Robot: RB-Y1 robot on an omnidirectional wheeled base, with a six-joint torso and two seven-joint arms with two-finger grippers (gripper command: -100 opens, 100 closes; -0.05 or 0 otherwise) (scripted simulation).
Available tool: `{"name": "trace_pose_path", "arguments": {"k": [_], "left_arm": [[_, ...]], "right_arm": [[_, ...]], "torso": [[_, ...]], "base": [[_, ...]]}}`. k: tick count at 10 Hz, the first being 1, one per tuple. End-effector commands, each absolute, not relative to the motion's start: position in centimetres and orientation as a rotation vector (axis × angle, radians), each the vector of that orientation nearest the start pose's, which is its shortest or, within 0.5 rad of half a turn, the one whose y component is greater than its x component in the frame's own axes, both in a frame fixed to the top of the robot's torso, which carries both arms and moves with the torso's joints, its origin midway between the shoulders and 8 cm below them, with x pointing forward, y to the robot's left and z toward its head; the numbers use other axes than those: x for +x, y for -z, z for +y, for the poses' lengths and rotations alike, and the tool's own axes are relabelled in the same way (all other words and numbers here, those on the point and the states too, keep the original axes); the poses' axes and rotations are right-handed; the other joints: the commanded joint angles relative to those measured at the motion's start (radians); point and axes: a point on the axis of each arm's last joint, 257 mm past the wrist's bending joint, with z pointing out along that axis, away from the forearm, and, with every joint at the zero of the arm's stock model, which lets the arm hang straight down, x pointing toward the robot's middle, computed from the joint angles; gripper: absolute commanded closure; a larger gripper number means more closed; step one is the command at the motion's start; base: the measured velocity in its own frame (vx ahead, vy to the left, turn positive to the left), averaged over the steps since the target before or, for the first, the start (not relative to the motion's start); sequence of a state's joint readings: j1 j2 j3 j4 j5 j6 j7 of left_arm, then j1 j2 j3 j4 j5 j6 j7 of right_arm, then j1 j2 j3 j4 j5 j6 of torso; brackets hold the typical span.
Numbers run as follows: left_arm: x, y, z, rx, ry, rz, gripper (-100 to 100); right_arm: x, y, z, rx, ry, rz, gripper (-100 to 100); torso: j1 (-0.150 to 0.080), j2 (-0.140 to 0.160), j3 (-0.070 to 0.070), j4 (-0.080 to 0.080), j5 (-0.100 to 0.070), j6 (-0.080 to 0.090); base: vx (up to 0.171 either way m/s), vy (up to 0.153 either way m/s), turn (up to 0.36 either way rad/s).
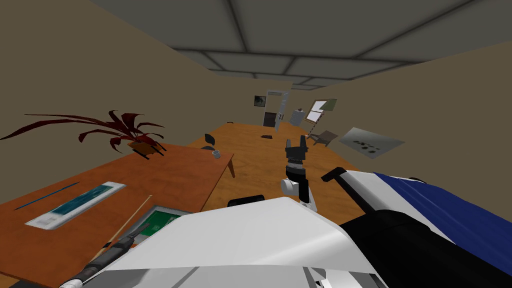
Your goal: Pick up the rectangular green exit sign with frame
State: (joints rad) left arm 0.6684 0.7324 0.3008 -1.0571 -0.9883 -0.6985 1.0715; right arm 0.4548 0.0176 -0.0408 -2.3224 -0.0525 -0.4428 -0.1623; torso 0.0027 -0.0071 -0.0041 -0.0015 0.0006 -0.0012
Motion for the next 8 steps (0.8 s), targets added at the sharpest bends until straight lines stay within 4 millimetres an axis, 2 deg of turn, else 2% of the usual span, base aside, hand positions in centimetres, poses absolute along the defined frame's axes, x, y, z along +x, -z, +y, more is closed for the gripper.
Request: {"name": "trace_pose_path", "arguments": {"k": [1,2,7,8], "left_arm": [[9.4,45.0,59.9,-1.451,0.442,2.086,-100],[8.9,45.2,60.1,-1.464,0.434,2.085,-100],[0.3,48.3,61.3,-1.681,0.297,2.19,-100],[0.3,48.3,61.3,-1.681,0.297,2.19,-100]], "right_arm": [[34.4,-4.8,-29.5,0.732,-1.47,0.496,0],[34.4,-4.8,-29.5,0.732,-1.47,0.496,0],[34.4,-4.8,-29.5,0.732,-1.47,0.496,0],[34.4,-4.8,-29.5,0.732,-1.47,0.496,0]], "torso": [[0.0,0.0,0.0,0.0,0.0,0.0],[0.0,0.0,0.0,0.0,0.0,0.0],[0.001,-0.002,-0.001,0.0,0.0,0.0],[0.0,-0.002,-0.001,0.0,0.0,0.0]], "base": [[0.087,0.026,-0.049],[0.06,0.012,-0.032],[0.107,0.032,-0.057],[0.082,0.016,-0.009]]}}
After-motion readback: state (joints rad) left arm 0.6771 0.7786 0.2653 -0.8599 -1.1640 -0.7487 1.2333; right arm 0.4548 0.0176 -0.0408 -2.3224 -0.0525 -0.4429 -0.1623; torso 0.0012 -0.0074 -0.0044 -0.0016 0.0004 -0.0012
